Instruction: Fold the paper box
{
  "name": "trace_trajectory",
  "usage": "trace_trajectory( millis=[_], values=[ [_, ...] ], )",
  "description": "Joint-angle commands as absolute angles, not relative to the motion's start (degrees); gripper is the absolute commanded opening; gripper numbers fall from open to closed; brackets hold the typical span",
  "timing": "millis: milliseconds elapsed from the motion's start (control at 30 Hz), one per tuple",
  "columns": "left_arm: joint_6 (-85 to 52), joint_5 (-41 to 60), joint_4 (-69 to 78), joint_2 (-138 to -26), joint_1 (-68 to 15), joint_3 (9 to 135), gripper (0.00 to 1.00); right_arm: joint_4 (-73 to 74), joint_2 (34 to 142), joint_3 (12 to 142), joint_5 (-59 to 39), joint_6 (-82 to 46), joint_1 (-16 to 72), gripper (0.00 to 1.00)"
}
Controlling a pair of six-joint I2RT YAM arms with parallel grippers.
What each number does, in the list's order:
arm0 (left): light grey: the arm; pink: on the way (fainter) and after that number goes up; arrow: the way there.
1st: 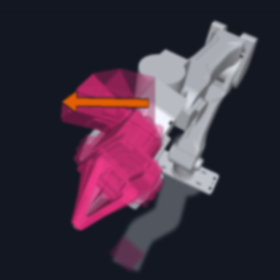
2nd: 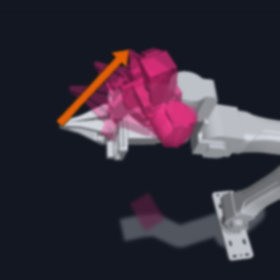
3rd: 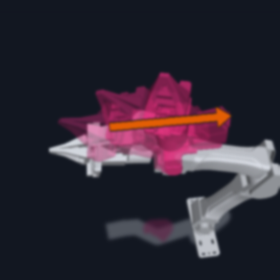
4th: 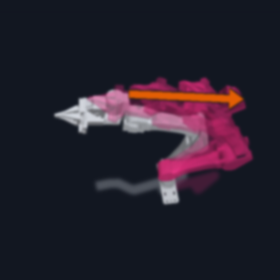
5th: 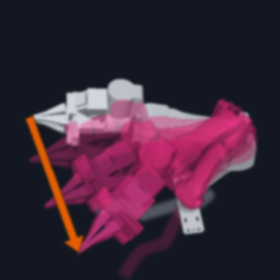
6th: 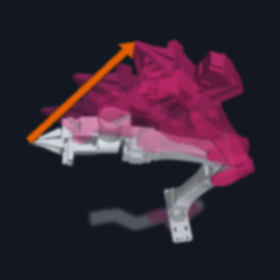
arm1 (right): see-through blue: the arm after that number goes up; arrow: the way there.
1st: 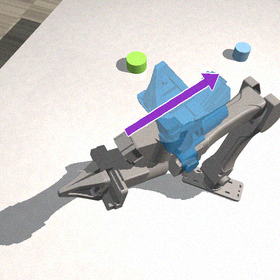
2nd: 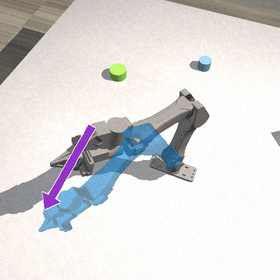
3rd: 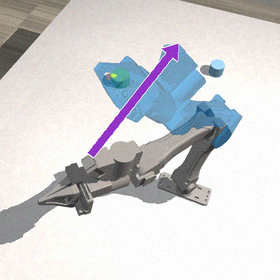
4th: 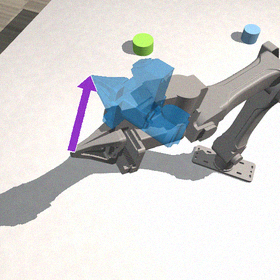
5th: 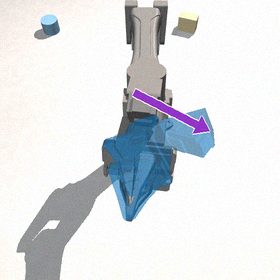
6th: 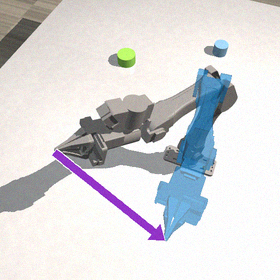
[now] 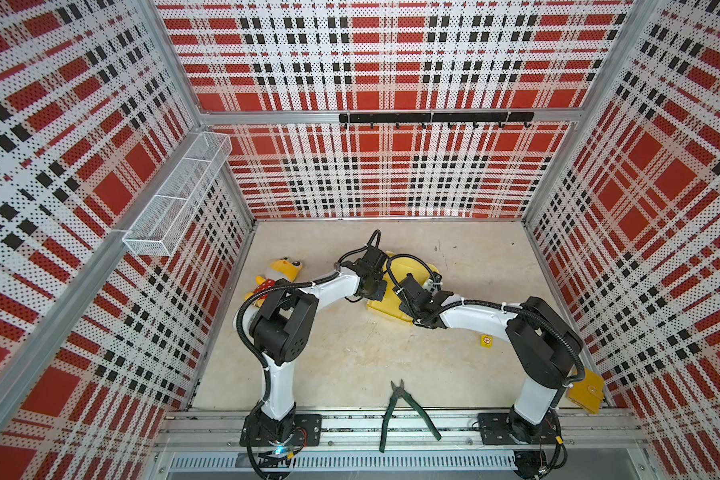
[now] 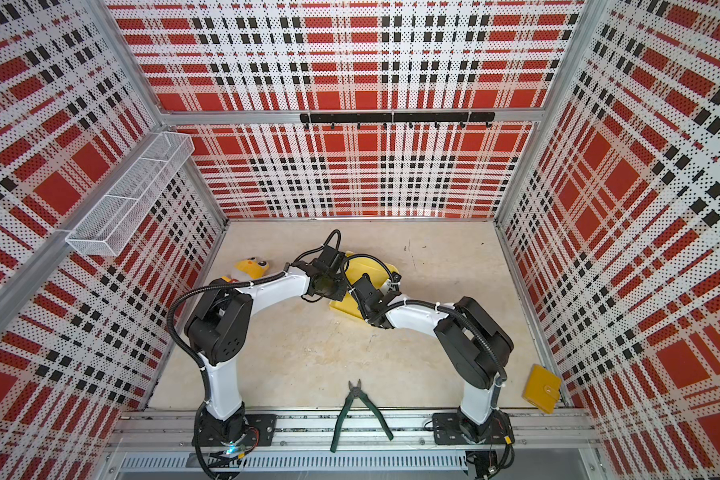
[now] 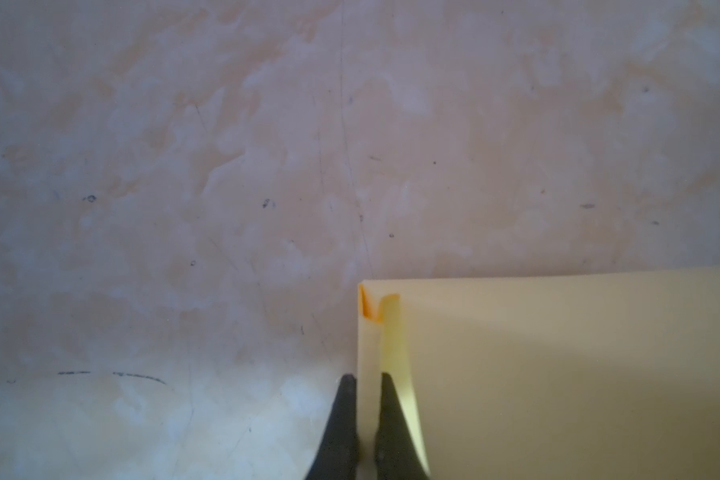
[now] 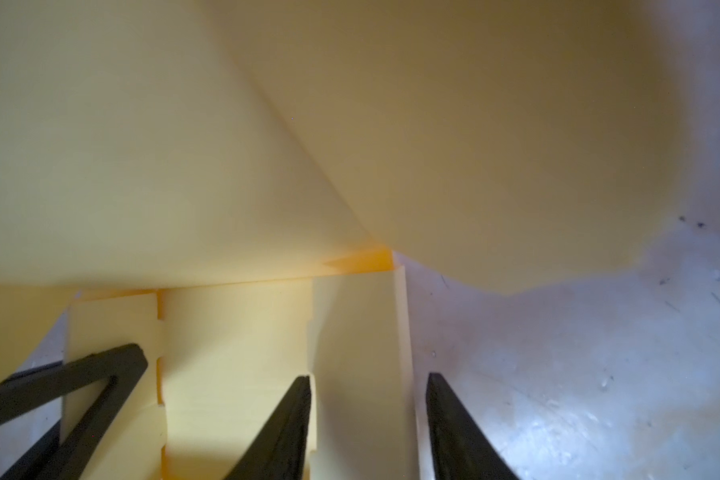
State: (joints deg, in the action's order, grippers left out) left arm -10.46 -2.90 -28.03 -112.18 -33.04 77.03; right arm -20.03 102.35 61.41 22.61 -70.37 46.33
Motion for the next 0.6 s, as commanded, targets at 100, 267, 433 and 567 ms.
trace_trajectory(
  millis=[100,267,433,567],
  values=[
    [-10.2,-2.4,-27.9,-112.4,-34.2,75.7,0.08,-28.0,101.5,58.7,15.2,-73.3,47.6,0.52],
    [-10.3,-2.6,-27.9,-112.4,-34.3,75.7,0.08,-26.4,101.5,56.7,14.6,-75.1,47.7,0.58],
    [-10.5,-2.3,-27.8,-112.4,-34.6,75.7,0.09,-24.1,103.3,56.4,13.3,-74.8,47.5,0.51],
    [-10.5,-2.2,-27.9,-112.6,-34.8,75.8,0.11,-23.4,105.4,57.5,12.4,-73.7,47.1,0.32]
  ],
)
